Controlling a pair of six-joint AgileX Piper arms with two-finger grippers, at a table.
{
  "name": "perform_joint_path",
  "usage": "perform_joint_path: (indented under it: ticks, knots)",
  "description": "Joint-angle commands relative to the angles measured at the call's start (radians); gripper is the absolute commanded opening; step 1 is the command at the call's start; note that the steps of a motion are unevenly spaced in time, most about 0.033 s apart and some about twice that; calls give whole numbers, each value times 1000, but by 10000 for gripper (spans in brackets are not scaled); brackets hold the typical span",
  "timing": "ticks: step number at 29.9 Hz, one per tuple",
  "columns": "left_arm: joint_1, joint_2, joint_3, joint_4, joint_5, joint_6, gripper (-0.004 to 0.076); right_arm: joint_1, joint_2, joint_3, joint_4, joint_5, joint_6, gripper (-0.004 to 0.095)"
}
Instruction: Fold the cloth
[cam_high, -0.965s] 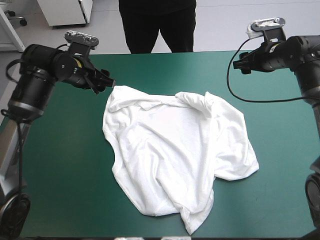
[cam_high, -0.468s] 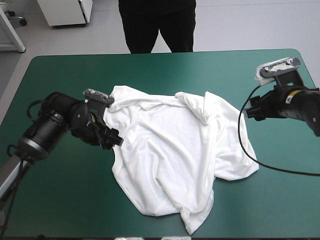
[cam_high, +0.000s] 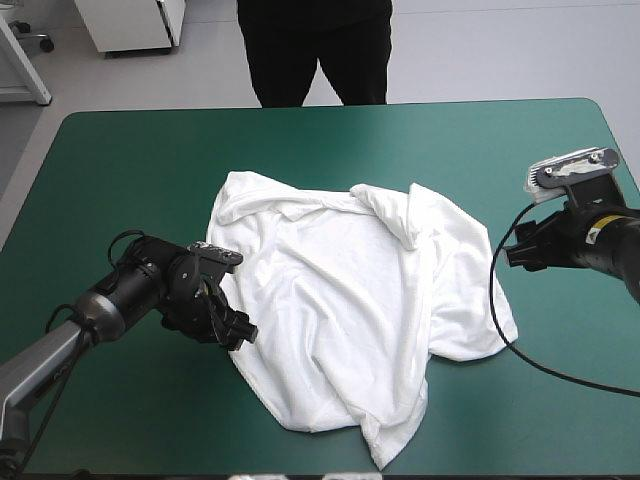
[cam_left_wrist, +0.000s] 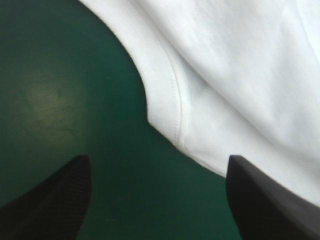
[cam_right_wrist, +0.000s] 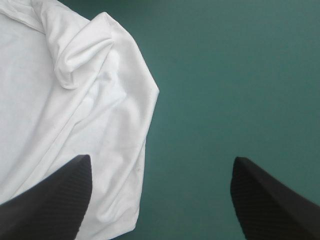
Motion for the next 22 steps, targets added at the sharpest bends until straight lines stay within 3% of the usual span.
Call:
perform_joint_path:
  ticks: [1, 10, 12, 15, 22]
  knots:
    - [-4, 18, 1, -16, -76, -16, 544, 2, -17, -18, -14, -60, 9, 719]
    - [-4, 167, 4, -60, -104, -7, 541, 2, -19, -14, -43, -38, 17, 715]
    - [-7, 177, 4, -81, -119, 0, 509, 2, -19, -4, -43, -39, 17, 715]
    - [-11, 190, 4, -104, -132, 22, 400, 2, -19, 38, -43, -30, 17, 715]
    - [-11, 238, 11, -148, -157, 55, 50, 3, -14, 244, -8, -93, 12, 716]
